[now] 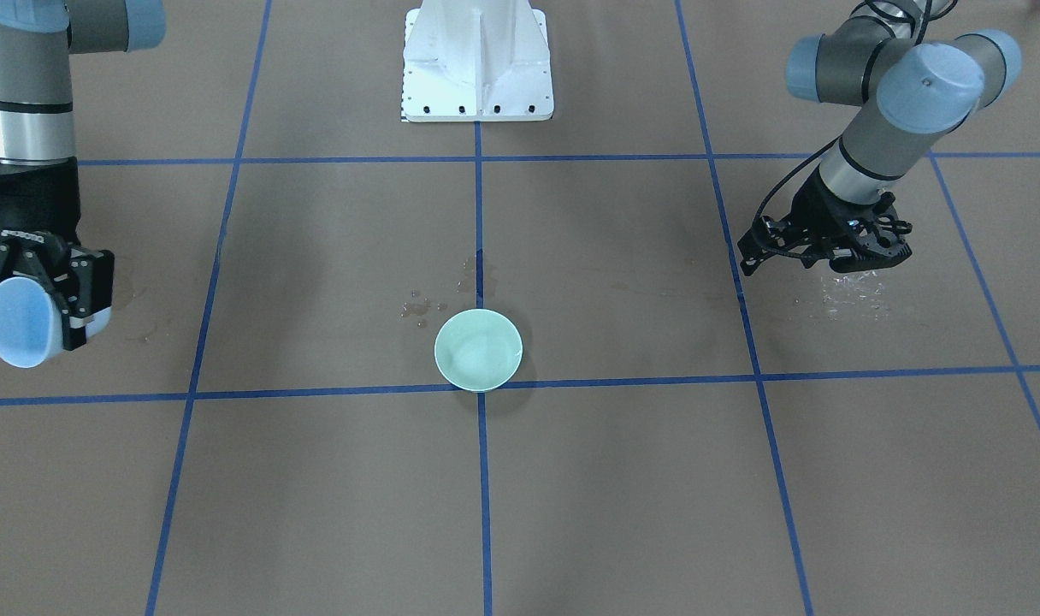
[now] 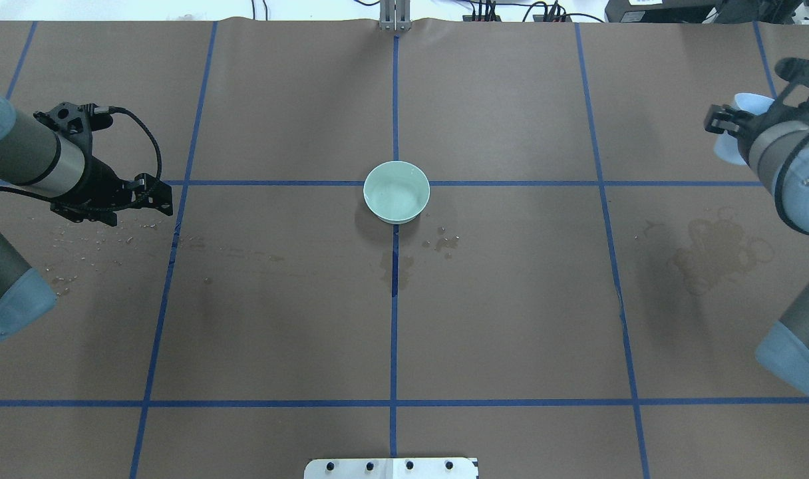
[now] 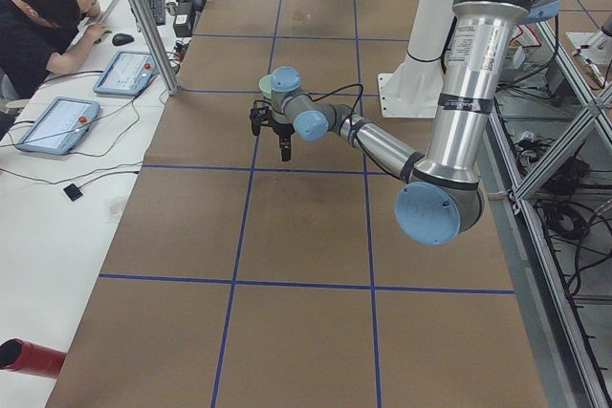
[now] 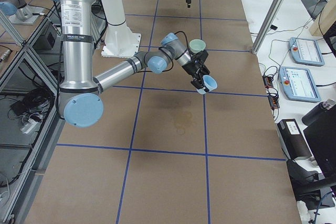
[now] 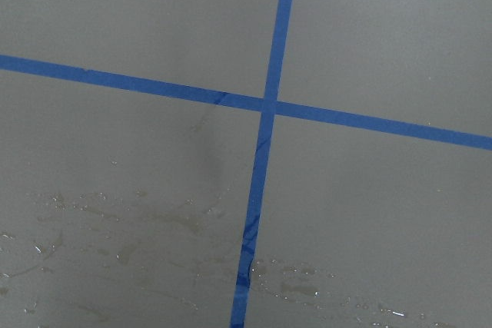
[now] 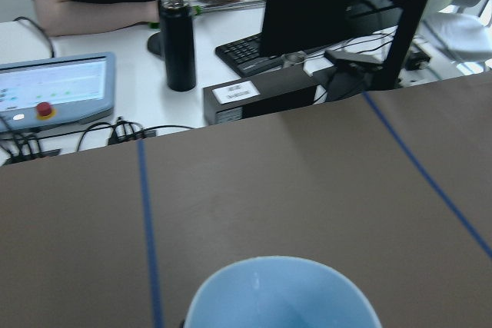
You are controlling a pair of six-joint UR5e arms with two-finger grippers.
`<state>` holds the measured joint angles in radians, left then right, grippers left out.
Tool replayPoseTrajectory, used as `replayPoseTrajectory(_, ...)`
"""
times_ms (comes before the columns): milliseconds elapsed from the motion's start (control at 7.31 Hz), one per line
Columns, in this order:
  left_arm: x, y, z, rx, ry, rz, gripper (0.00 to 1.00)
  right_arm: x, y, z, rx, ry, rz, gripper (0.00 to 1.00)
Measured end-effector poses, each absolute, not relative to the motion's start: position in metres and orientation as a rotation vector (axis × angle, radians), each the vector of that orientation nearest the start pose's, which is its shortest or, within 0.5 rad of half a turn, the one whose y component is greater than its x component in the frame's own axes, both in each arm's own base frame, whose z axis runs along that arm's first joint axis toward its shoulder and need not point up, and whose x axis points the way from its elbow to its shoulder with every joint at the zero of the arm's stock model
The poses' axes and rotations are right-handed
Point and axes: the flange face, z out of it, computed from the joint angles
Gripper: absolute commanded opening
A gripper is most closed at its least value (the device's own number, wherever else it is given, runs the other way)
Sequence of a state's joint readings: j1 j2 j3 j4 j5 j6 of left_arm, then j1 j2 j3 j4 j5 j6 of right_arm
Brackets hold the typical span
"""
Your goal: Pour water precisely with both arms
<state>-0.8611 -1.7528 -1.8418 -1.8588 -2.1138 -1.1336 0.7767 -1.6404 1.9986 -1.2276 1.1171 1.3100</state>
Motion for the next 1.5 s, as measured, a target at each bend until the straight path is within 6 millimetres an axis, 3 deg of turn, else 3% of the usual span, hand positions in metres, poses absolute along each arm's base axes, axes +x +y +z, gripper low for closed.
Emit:
replayPoseTrajectory(273,0.304,-0.479,0.405,0.021,0.887,-0.199,1.0,-0.229,-0.417,0.531,0.838,-0.361,0.712,0.0)
replayPoseTrajectory(547,0.305,-0.479,0.406,0.02,0.885,-0.199,1.0,-0.256,-0.393,0.586,0.912,-0.375,0.744,0.0)
replayPoseTrajectory(820,0.305,-0.479,0.407,0.02,0.884,-0.2,1.0,-0.267,-0.381,0.622,0.958,-0.39,0.742,0.0)
replayPoseTrajectory(1094,0.304,-0.479,0.405,0.021,0.885,-0.201,1.0,-0.265,-0.378,0.655,0.999,-0.401,0.75,0.0)
replayPoseTrajectory(1367,0.304,-0.478,0.405,0.021,0.886,-0.202,1.0,-0.263,-0.376,0.666,1.018,-0.432,0.757,0.0)
replayPoseTrajectory(1504,0.304,-0.479,0.406,0.02,0.885,-0.202,1.0,-0.263,-0.376,0.667,1.021,-0.441,0.759,0.3)
